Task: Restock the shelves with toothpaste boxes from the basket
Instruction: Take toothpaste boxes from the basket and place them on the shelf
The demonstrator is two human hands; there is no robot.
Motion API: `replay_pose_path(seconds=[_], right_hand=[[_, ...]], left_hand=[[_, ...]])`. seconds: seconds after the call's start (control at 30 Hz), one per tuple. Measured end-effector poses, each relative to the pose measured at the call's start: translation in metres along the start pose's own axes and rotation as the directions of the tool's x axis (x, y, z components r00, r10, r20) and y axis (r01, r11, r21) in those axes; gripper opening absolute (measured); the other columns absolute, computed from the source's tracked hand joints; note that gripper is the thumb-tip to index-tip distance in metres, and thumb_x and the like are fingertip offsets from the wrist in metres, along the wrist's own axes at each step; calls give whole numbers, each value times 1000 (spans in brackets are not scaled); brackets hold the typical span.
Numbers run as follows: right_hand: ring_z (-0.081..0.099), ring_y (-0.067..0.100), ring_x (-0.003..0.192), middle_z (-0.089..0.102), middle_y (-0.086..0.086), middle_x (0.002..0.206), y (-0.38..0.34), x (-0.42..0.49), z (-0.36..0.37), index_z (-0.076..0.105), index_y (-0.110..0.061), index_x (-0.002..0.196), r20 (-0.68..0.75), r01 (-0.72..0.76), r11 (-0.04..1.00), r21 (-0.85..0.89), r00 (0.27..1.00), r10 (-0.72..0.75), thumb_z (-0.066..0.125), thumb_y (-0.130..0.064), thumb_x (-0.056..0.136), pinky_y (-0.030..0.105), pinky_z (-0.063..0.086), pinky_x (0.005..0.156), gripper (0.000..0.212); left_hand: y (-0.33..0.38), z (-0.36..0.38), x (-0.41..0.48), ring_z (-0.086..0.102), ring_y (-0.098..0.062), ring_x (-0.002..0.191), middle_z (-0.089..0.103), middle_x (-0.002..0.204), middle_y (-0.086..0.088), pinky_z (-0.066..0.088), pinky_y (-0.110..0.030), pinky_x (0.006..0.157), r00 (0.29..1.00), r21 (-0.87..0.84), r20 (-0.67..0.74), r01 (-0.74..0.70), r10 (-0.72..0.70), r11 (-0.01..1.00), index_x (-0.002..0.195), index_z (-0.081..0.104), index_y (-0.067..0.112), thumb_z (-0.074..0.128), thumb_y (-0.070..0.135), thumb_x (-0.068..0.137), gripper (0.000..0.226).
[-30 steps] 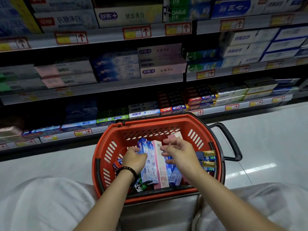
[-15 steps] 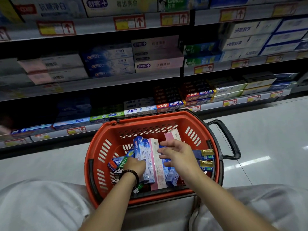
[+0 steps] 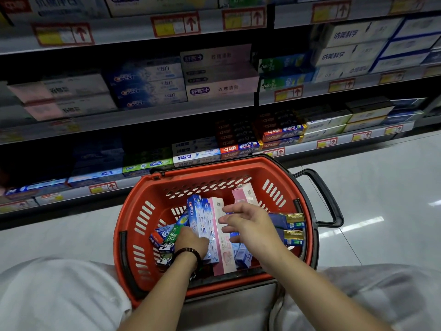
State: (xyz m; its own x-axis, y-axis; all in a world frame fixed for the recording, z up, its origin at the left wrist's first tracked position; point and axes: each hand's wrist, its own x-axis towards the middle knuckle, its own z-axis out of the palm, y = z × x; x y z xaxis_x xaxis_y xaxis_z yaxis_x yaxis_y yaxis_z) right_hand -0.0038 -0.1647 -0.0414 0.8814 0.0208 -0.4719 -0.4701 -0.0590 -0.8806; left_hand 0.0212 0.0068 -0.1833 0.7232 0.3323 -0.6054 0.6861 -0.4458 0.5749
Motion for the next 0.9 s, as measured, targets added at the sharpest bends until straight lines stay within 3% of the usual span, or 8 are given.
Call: replay_pose_path(seconds=[0.23,0.47,0.57,0.77,0.83,0.9], right_hand=[[77,25,100,81,-1,101,-4,-1,2,73,-21,111,52,-77,997,-6,996,78,68,-14,98,35,58,79,15],[77,28,100,81,0,102,-9,-1,2,74,-20,110,75,-118,992,-50,990,121,67,-13,98,34,57,77,16],[77,29,99,81,-1,103,-9,0,0,74,-19,108,74,-131,987,-93,988,138,66,-13,97,35,57,78,15],[79,25,92,81,-2,100,-10,-1,2,73,-18,109,98,-151,977,-152,981,166,61,-15,98,32,55,73,16],[78,21,87,81,-1,100,-11,-2,2,73,-18,109,97,-145,977,-156,982,161,61,-16,99,32,55,72,16],[76,19,85,81,0,102,-12,-3,1,73,-19,109,93,-136,978,-159,984,152,61,-16,100,31,55,73,15]], left_hand=[[-1,0,7,71,-27,86,74,97,-5,60,-37,81,999,5,-49,-18,19,1000,99,66,16,82,14,76,28],[-18,5,30,72,-21,77,75,89,0,62,-38,74,999,-17,-39,-3,2,1000,102,67,19,77,26,63,41],[-8,-2,17,72,-21,79,75,89,1,61,-38,76,999,-39,-36,-1,-1,999,102,67,19,79,18,70,34],[12,-16,-18,64,-24,83,64,83,3,50,-31,77,999,-125,-32,35,-40,992,84,47,27,77,6,81,36],[10,-18,-15,69,-24,81,72,84,-2,58,-36,78,999,-140,-24,34,-38,990,89,59,23,76,12,69,28],[0,-15,3,73,-25,78,76,85,-5,63,-41,77,999,-156,-10,43,-45,987,97,68,16,72,18,58,39]])
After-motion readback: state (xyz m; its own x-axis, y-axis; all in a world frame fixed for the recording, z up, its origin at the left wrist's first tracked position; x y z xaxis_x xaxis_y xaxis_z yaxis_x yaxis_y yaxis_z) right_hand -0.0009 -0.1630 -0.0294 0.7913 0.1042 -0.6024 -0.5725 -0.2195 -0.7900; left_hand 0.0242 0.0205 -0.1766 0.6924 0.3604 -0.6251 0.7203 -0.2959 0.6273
